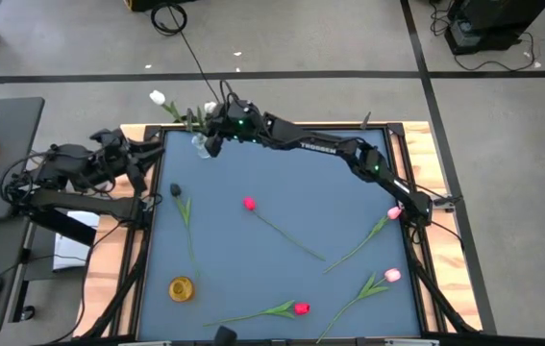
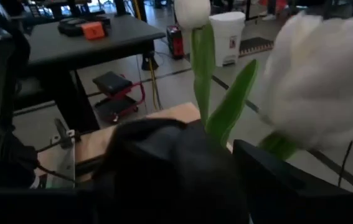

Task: Sort flowers into vase by color
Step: Put the right black tulip into the transparent vase, then put the black tulip into the transparent flower vase

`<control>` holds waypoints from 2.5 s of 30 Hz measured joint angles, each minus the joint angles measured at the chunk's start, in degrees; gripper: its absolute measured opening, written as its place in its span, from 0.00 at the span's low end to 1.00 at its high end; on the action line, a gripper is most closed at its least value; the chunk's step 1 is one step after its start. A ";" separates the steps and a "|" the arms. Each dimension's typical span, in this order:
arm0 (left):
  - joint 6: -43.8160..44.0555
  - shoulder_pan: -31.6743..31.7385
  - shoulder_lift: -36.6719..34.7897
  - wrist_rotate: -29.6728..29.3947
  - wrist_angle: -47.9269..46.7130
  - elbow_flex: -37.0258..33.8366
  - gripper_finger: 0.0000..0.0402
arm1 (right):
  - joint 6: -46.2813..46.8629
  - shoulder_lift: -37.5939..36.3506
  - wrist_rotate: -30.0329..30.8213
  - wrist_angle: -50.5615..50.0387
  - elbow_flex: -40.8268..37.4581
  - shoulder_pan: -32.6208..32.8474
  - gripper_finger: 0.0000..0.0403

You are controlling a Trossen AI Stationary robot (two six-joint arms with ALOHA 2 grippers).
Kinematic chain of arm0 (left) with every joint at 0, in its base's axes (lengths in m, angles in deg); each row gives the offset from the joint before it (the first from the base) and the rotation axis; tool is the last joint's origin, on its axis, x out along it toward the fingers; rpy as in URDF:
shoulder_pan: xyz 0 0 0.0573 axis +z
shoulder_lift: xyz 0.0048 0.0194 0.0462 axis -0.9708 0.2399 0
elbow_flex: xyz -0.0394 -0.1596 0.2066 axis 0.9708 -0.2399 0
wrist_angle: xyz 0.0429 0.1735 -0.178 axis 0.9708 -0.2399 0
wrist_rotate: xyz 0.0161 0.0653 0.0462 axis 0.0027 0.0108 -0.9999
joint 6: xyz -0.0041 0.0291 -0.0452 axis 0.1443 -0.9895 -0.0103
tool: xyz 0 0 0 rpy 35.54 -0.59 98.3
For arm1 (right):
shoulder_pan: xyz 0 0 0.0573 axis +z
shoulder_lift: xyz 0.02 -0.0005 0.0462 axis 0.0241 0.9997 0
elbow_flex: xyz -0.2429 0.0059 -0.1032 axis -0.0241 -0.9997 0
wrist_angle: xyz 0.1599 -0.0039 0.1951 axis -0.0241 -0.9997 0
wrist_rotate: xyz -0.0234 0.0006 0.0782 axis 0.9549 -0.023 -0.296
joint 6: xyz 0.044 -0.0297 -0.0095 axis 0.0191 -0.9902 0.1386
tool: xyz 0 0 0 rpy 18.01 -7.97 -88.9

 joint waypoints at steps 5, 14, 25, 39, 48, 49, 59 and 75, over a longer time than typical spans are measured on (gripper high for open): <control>3.00 -0.02 1.07 -0.27 -3.84 0.00 0.34 | -0.52 -2.35 0.40 -5.63 -0.02 0.53 0.54; 4.15 -0.02 4.19 -0.22 -5.25 -0.02 0.34 | -4.71 -7.67 0.70 -7.26 0.00 1.44 0.55; 12.40 -0.02 7.55 1.07 -13.76 -0.02 0.34 | 0.67 -16.65 1.71 -18.58 0.04 1.81 0.57; 34.05 -0.02 15.50 2.91 -21.77 -0.02 0.34 | 11.86 -22.94 3.30 -29.21 -15.61 6.63 0.57; 52.45 -3.96 23.69 6.98 -27.96 -0.02 0.34 | 24.24 -38.28 5.93 -18.18 -42.92 9.02 0.53; 53.76 -4.63 24.86 6.98 -27.96 -0.02 0.34 | 26.42 -40.36 5.28 -15.83 -46.60 9.25 0.52; 66.42 -9.53 35.77 9.76 -27.84 -0.02 0.34 | 42.46 -52.35 2.13 4.76 -72.87 12.89 0.52; 78.42 -8.96 50.33 20.99 -29.77 -0.02 0.34 | 42.13 -53.13 -0.20 3.87 -75.82 17.94 0.53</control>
